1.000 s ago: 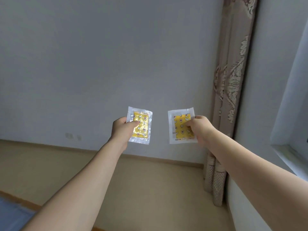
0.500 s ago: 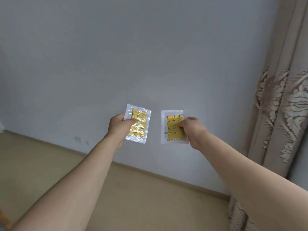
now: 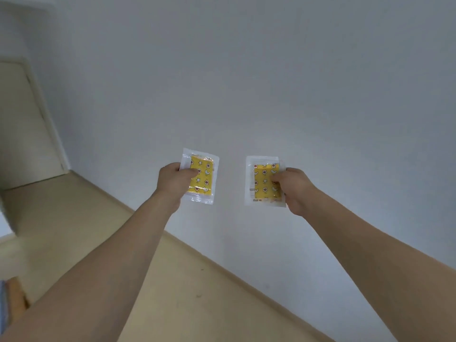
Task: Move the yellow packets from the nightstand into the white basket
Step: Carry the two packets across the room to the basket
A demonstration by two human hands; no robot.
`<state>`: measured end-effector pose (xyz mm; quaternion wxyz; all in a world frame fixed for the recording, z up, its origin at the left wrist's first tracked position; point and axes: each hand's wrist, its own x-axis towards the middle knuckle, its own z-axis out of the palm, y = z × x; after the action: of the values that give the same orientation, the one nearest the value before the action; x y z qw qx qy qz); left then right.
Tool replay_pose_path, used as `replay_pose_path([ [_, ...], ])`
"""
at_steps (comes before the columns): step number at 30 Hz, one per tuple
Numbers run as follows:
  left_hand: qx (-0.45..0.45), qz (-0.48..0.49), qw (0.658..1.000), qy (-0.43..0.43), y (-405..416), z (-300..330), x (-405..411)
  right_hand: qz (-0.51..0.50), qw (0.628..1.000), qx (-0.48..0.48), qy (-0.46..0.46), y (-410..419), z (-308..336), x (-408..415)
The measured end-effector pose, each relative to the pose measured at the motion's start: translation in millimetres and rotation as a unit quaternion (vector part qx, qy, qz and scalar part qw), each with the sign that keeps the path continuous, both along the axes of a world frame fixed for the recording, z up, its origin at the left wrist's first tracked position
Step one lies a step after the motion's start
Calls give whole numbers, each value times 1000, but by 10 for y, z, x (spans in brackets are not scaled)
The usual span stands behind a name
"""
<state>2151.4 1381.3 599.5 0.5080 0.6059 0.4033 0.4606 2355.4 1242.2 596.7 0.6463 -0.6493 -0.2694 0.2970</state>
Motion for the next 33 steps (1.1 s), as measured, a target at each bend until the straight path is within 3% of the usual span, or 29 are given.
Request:
replay_pose_path([
  [10, -16, 110, 993, 37, 2070, -259, 256, 130, 991, 8, 34, 2557, -303, 358],
  [16, -10, 193, 980, 40, 3271, 55, 25, 216, 974, 37, 58, 4124, 26, 279],
  [26, -33, 343, 938, 21, 4687, -71, -1171, 370, 928, -5, 46, 6301, -106, -922],
  [33, -24, 424, 905, -6, 6052, -104, -2264, 414, 910, -5, 23, 8048, -63, -1858],
])
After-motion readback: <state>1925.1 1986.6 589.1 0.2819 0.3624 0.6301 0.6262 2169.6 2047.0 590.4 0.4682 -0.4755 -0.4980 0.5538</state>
